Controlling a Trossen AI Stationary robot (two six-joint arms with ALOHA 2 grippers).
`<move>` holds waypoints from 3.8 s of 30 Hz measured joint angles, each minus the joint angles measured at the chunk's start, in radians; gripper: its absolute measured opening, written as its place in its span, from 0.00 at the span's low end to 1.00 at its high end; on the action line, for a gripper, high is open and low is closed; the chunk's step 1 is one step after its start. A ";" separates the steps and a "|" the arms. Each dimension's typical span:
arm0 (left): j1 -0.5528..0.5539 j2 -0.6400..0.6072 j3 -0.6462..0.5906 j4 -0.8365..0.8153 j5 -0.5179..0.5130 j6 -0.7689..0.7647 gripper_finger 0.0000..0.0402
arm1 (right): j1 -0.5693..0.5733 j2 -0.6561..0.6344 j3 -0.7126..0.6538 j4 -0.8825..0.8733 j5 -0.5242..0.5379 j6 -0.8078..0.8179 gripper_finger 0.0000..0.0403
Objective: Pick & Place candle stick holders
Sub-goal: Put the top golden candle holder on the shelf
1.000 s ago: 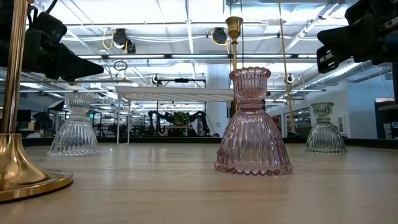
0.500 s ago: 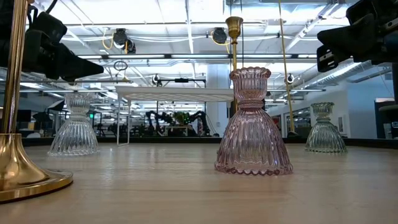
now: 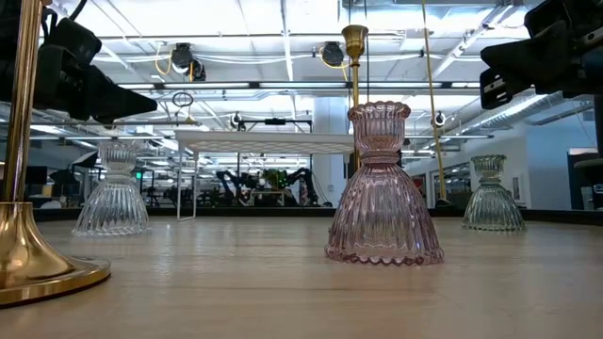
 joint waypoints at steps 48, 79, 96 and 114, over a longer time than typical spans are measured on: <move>0.000 0.000 0.000 0.000 -0.006 0.000 0.12 | 0.000 0.000 0.000 0.000 0.000 0.000 0.00; 0.000 0.000 0.000 -0.006 -0.115 -0.004 0.17 | 0.000 0.000 0.000 0.000 0.000 0.000 0.00; 0.000 0.000 0.000 -0.001 -0.076 0.014 0.47 | 0.000 0.000 0.000 0.000 0.001 -0.001 0.00; 0.000 0.000 0.000 0.000 -0.075 0.003 0.47 | -0.001 0.000 0.000 0.080 0.080 -0.053 0.00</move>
